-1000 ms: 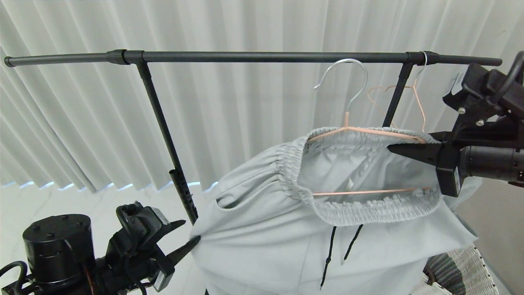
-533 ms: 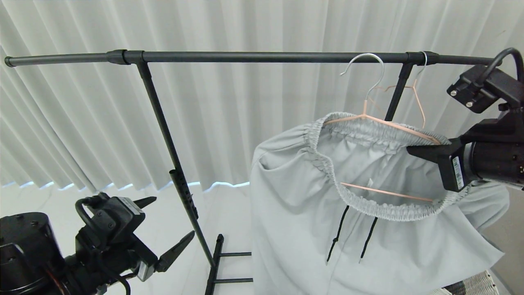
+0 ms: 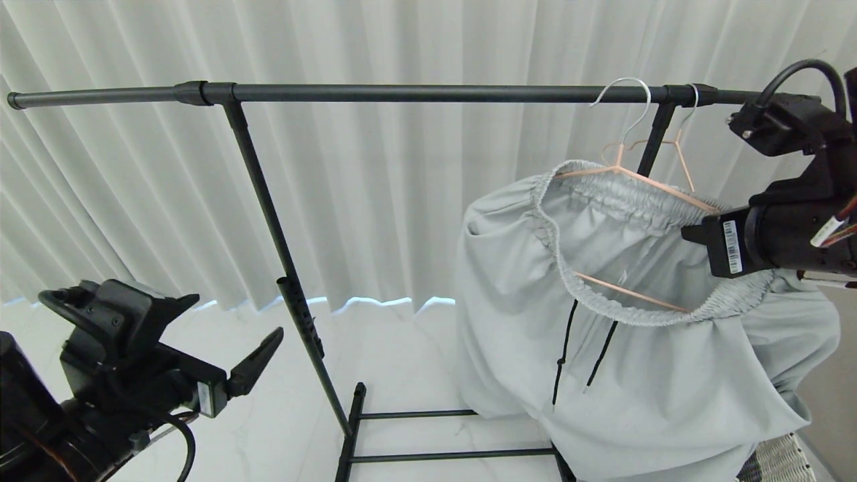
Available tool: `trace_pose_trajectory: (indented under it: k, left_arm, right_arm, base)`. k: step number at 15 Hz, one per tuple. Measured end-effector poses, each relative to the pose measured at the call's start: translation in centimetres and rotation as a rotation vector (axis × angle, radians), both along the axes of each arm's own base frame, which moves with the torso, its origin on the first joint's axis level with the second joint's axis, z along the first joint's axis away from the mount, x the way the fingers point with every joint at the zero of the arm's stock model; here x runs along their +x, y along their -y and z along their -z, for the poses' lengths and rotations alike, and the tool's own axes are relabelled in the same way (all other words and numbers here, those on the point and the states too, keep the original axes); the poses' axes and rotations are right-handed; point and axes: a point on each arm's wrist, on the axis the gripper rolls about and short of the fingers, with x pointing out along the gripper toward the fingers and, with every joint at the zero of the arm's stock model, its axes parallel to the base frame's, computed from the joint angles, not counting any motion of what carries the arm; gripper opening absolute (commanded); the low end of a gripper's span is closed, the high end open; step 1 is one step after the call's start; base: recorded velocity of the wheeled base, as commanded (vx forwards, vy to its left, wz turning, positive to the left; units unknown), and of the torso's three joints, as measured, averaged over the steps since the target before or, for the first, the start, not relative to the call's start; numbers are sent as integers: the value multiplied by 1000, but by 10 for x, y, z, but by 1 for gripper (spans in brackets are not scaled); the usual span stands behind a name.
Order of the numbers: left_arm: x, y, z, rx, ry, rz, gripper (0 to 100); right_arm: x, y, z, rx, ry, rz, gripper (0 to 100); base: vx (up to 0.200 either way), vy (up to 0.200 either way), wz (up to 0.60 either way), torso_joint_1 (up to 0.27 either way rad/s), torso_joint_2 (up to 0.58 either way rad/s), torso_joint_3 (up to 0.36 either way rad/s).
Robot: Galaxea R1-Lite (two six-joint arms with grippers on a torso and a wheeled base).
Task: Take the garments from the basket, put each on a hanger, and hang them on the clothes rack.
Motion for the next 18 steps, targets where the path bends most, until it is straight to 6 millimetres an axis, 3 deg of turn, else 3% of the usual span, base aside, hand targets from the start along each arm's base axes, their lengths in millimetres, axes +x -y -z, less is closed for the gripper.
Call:
trace_pose_trajectory:
  k: [3, 11, 18]
  left_arm:
    - [5, 2, -9, -31, 28, -26, 100]
    - [6, 12, -4, -24, 1, 26, 100]
    - [6, 16, 1, -24, -24, 48, 100]
  right_arm:
    - [9, -8, -3, -13, 18, 49, 0]
    - [14, -17, -3, -37, 35, 72, 0]
    - [26, -25, -8, -18, 83, 108, 0]
  base:
    - [200, 0, 0, -1, -2, 2]
    - [200, 0, 0, 1, 2, 4]
    - [0, 0, 0, 0, 0, 0]
